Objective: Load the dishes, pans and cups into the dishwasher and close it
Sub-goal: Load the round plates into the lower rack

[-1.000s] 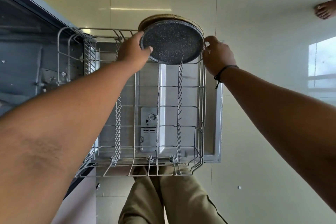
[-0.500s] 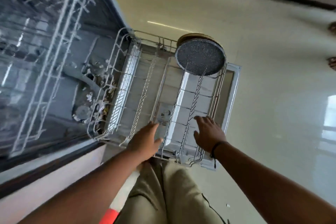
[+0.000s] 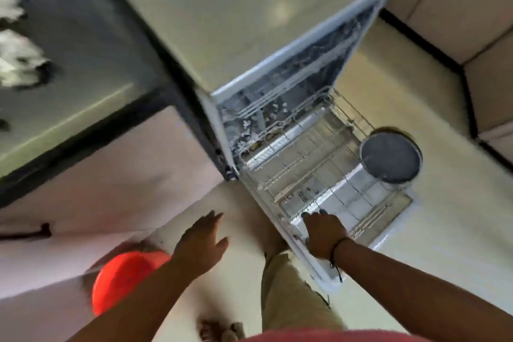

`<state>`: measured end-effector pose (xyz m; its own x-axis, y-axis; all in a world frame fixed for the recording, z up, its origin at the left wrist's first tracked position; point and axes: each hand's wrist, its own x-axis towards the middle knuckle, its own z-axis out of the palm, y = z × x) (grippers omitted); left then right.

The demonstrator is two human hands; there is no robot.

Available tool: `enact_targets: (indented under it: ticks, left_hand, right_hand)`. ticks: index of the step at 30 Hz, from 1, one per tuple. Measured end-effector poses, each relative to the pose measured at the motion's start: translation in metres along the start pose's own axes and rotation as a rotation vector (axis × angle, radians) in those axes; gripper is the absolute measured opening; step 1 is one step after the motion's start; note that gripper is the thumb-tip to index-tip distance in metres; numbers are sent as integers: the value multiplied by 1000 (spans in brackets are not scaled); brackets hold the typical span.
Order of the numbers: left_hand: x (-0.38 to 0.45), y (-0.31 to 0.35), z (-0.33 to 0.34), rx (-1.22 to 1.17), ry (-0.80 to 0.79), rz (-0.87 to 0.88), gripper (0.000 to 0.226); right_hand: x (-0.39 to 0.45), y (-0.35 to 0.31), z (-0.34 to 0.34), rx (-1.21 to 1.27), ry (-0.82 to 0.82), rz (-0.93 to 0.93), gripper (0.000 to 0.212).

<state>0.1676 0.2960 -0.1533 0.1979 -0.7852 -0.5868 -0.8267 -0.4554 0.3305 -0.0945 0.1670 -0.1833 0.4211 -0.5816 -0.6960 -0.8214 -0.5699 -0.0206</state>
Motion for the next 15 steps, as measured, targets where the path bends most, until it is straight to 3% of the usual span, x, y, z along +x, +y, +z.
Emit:
enact_targets:
  ticks: [5,12,15]
  left_hand:
    - [-140,-94,-30,-75,184,-127,72]
    - [-312,-189,-88,-185,608,-354,91]
    - [-357,-220,-105,-248,799,-440,84]
  right_hand:
    - [-32,-140,-42,-196,70,-195,59]
    - [-105,-372,-101,-265,267,-699,57]
    - [-138,-456,-130,-310,391,-943,57]
